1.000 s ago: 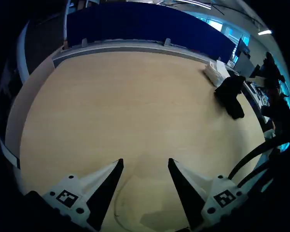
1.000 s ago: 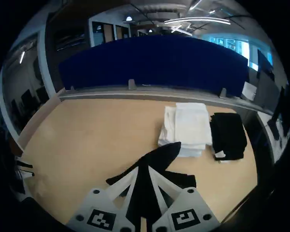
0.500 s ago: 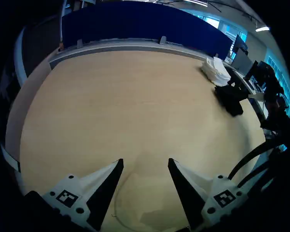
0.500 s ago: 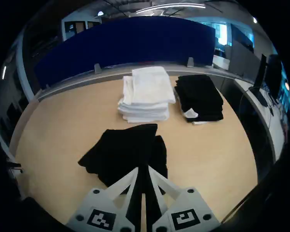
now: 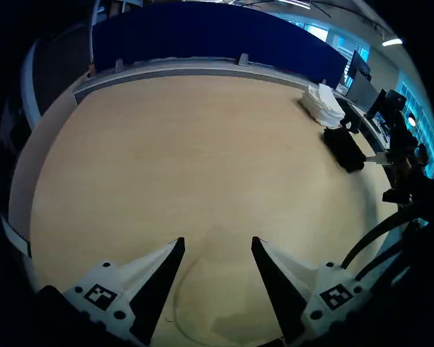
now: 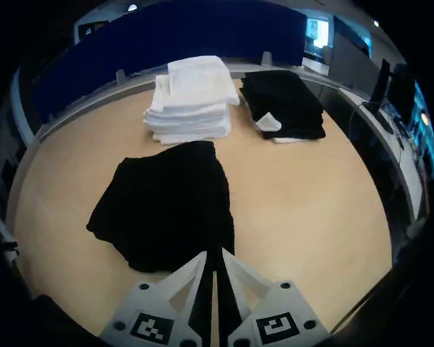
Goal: Fold towel
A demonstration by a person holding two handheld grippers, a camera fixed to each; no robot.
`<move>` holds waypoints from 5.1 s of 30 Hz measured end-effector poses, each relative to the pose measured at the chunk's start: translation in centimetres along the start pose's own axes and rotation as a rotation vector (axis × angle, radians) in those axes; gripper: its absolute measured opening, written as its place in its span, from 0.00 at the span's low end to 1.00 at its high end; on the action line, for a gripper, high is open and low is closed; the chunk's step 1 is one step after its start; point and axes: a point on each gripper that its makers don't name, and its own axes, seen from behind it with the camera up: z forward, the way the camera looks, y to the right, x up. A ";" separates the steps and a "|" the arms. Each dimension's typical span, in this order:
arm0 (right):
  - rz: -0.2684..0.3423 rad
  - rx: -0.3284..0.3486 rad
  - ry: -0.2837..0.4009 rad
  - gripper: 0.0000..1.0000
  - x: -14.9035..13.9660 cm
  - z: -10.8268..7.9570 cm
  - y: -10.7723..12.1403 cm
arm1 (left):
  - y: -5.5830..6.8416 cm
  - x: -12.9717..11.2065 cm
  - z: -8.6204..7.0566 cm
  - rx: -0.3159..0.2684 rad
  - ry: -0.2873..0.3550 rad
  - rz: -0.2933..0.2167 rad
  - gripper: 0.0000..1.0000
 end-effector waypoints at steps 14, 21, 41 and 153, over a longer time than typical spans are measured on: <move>0.015 -0.003 0.004 0.05 -0.5 -0.1 -0.2 | 0.1 -0.1 0.0 0.001 -0.003 0.003 0.85; 0.006 -0.006 0.028 0.19 -0.2 -1.1 -0.6 | 0.0 0.2 0.0 0.000 -0.001 0.004 0.85; 0.025 -0.047 0.106 0.55 1.6 -3.9 0.2 | 0.1 0.5 -0.3 -0.005 0.007 0.002 0.85; -0.096 0.113 0.532 0.99 8.0 -11.2 -12.6 | -0.9 2.8 -0.8 -0.007 0.098 -0.012 0.85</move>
